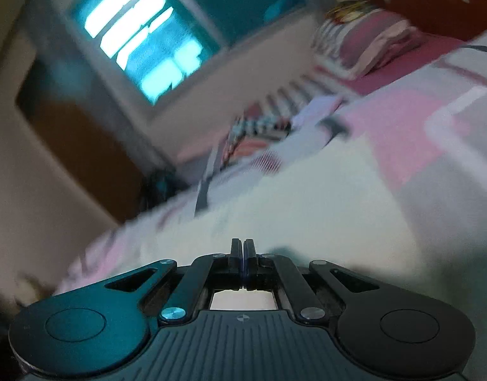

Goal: Fold small clothes
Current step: 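Fold the grasped sweater edge over with the left tool and open it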

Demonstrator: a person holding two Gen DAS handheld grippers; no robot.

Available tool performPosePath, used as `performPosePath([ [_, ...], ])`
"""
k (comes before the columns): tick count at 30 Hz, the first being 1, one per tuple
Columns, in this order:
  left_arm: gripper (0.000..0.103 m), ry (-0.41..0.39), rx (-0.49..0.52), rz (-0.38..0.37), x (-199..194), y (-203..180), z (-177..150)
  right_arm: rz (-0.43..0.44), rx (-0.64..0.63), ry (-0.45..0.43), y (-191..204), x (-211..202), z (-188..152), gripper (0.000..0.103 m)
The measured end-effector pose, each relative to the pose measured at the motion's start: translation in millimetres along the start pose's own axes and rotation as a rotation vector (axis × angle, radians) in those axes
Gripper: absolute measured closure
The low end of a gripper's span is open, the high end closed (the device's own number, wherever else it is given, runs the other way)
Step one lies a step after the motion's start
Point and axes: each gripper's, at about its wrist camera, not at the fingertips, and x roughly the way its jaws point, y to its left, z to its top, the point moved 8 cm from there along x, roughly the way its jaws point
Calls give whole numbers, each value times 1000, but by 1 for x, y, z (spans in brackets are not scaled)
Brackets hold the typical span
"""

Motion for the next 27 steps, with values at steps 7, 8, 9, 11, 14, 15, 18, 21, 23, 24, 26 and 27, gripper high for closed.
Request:
performPosePath([
  [7,96,79,207,-80,6,-98,-29,-66,91,-113,-69,-60,48,103],
  [8,96,95,240,-80,10,-111,-38,-73,103,-117,-76,-65,51,103],
  [9,96,112,268,-81,12,-120,-47,-82,113,-120,-85,-71,54,103],
  [11,96,160,340,-69,24,-142,-73,-98,122,-122,-98,-81,58,103],
  [14,86,252,514,-23,46,-169,-120,-119,139,-111,-115,-95,57,103],
  [15,70,270,584,2,50,-176,-136,-121,142,-101,-120,-98,55,103],
  [18,38,279,754,-30,38,-210,-177,-134,157,-95,-134,-111,54,103],
  [21,37,288,694,-157,10,-221,-180,-125,171,-87,-142,-116,56,103],
  [23,37,264,597,-159,-1,-204,-159,-95,157,-68,-134,-113,57,103],
  [24,35,238,524,-147,-3,-188,-141,-69,143,-51,-128,-111,56,103],
  [26,33,177,406,-95,-3,-151,-104,-15,112,4,-111,-100,52,90],
  [27,32,153,370,-64,0,-136,-87,7,91,37,-101,-92,49,78],
])
